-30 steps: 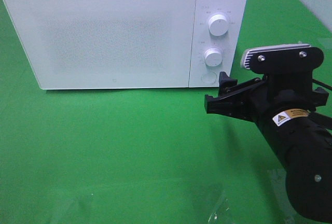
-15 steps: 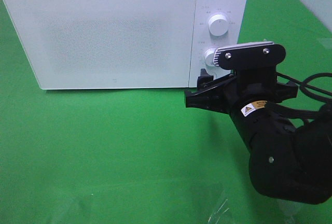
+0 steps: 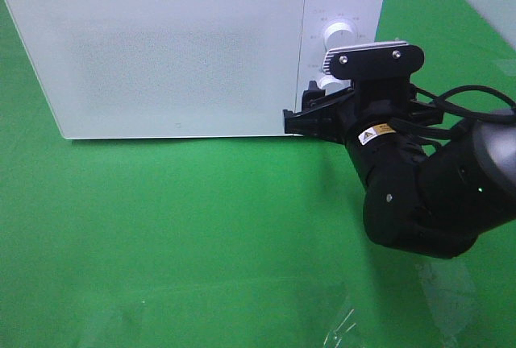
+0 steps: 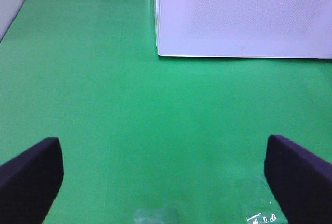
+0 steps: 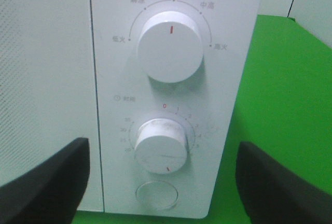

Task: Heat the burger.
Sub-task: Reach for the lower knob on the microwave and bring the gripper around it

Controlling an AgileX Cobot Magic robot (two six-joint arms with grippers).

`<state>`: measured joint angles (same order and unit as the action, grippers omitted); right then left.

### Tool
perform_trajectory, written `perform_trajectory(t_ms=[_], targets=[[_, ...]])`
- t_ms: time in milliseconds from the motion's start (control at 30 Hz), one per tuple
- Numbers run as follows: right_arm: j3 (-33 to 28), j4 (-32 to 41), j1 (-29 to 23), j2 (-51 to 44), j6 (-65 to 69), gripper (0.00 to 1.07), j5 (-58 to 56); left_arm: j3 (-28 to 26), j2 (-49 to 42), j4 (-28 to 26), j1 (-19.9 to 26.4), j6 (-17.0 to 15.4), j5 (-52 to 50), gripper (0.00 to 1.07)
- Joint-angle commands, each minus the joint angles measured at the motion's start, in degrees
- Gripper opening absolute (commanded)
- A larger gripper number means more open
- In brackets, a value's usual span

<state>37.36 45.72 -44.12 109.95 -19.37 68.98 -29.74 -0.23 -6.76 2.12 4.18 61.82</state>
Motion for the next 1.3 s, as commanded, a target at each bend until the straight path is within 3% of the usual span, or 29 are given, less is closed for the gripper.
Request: perform_trajectory(t_ms=[33, 567, 1300], targets=[[2.5, -1.0, 1.5, 1.1, 1.8, 0.76, -0.9, 0.2, -1.3, -0.5, 0.2, -0.3, -0.6, 0.97], [10.0, -3.2, 3.7, 8.4, 2.9, 0.76, -3.6, 0.2, -1.0, -0.5, 0.2, -0.3, -0.6, 0.97], [13.3, -4.0, 6.6, 10.8, 3.6, 0.74, -3.8, 0.2, -1.0, -0.5, 0.2, -0.3, -0.6, 0.97]])
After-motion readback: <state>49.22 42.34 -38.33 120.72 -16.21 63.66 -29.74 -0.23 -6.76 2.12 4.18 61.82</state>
